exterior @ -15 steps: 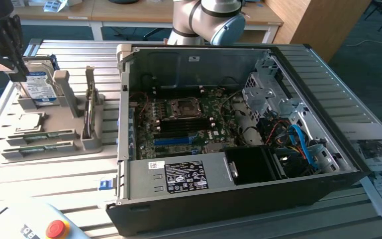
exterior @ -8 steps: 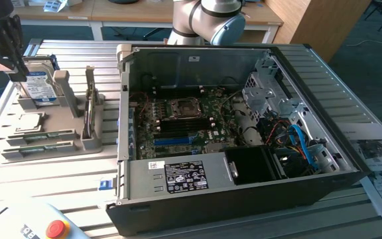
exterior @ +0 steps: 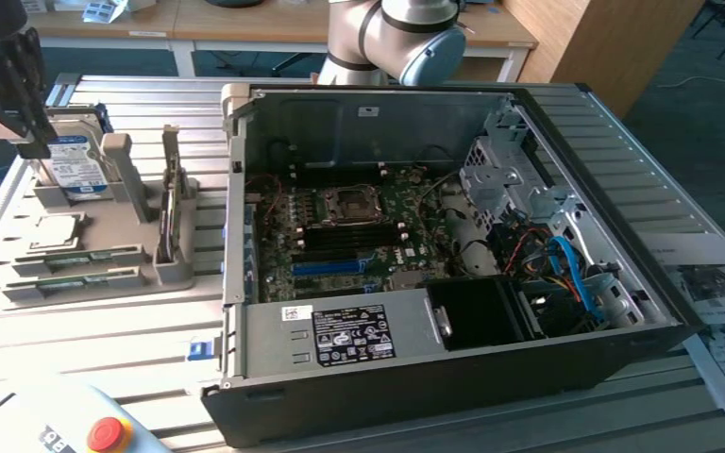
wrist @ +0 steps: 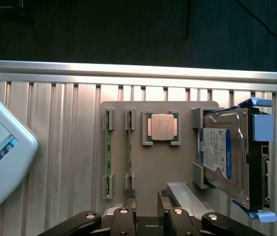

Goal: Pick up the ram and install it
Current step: 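Pick up the ram and move it above insertion slot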

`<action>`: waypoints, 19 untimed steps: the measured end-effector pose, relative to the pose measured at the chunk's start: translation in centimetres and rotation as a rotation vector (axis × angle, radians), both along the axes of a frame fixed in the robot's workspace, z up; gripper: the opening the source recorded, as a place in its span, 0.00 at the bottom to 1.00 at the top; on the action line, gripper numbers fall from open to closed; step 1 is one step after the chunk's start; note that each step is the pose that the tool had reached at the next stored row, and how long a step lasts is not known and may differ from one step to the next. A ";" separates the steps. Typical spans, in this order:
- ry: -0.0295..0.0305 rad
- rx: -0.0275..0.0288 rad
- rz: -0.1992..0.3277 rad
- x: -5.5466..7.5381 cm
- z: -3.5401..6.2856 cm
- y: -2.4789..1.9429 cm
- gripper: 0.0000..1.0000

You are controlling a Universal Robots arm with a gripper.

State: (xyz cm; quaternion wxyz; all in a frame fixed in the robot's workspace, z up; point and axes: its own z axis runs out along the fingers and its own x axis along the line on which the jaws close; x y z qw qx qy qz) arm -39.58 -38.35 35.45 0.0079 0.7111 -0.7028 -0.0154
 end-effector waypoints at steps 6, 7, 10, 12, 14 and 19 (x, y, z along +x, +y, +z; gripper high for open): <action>0.0001 0.0000 0.001 0.0 -0.63 -0.01 0.31; 0.0000 0.0000 0.002 0.0 -0.75 -0.01 0.31; 0.0001 -0.0001 0.003 0.0 -1.07 -0.02 0.31; 0.0002 -0.0001 0.003 0.0 -1.12 -0.02 0.31; 0.0002 -0.0001 0.003 0.0 -1.13 -0.02 0.31; 0.0001 -0.0001 0.003 0.0 -1.13 -0.29 0.31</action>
